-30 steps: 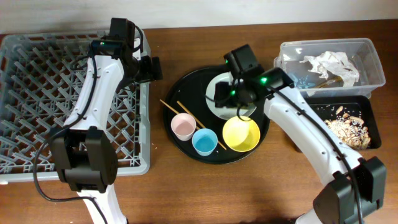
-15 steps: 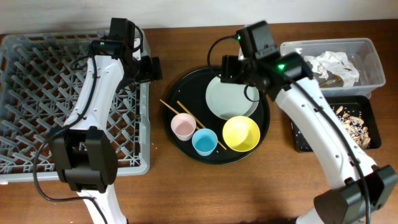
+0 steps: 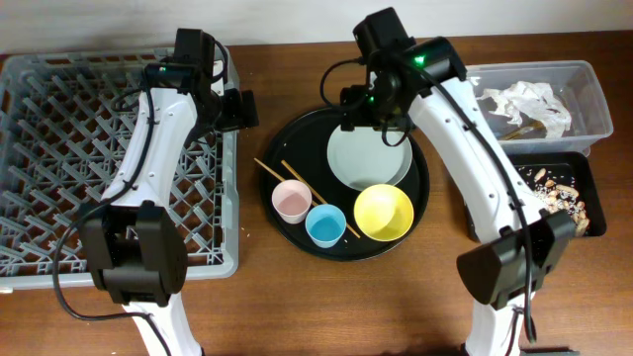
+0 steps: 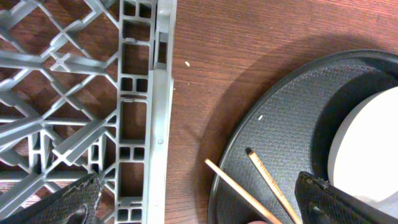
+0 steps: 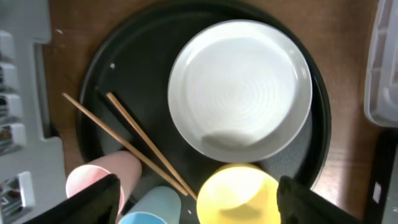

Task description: Sort waste into correct bins and load items into the dishwasher rack

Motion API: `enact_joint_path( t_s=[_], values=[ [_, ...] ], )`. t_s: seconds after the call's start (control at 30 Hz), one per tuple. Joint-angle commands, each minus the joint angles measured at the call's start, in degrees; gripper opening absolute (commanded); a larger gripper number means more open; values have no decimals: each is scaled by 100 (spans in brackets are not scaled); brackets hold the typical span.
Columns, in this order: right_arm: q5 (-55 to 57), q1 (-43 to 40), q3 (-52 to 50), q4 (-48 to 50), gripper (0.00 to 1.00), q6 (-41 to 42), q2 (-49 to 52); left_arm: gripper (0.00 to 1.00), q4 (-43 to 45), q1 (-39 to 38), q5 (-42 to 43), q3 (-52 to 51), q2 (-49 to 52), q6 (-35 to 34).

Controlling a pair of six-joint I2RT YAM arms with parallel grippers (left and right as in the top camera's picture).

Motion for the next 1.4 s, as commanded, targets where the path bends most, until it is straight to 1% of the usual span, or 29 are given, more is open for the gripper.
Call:
enact_joint_path(
  t_s=[0.0,0.07,0.23,0.3,0.37,0.47,0.67,0.77,0.97,1.17,1.37],
  values=[
    [173,-13,120,-98,85,-20,186,99,7,-9,-39,133,4,-17],
    [17,4,-13,-162,85,-20,264,99,7,-9,-39,133,4,-17],
    [-597,227,-258,-439,79,-129,299,99,7,-9,-39,133,4,-17],
    [-619,385,-476,-614,78,-133,299,99,9,-9,-39,133,4,-17],
    [-625,575,-839,-625,75,-133,299,99,9,-9,-39,133,4,-17],
    [-625,772,-1121,-649,75,-131,299,99,9,-9,-39,133,4,-17],
    [-629,957,-1211,-868,74,-133,269,99,9,-9,-39,133,4,-17],
    [-826,955,-1211,-949,73,-629,205,99,7,-9,-39,133,4,-17],
    [-861,944,-1211,-1102,65,-1665,184,99,7,-9,-39,133,4,-17],
    [-713,944,-1213,-966,64,-2170,153,99,9,-9,-39,133,4,-17],
    [-758,857,-1224,-636,65,-2315,153,99,9,-9,-39,133,4,-17]
  ],
)
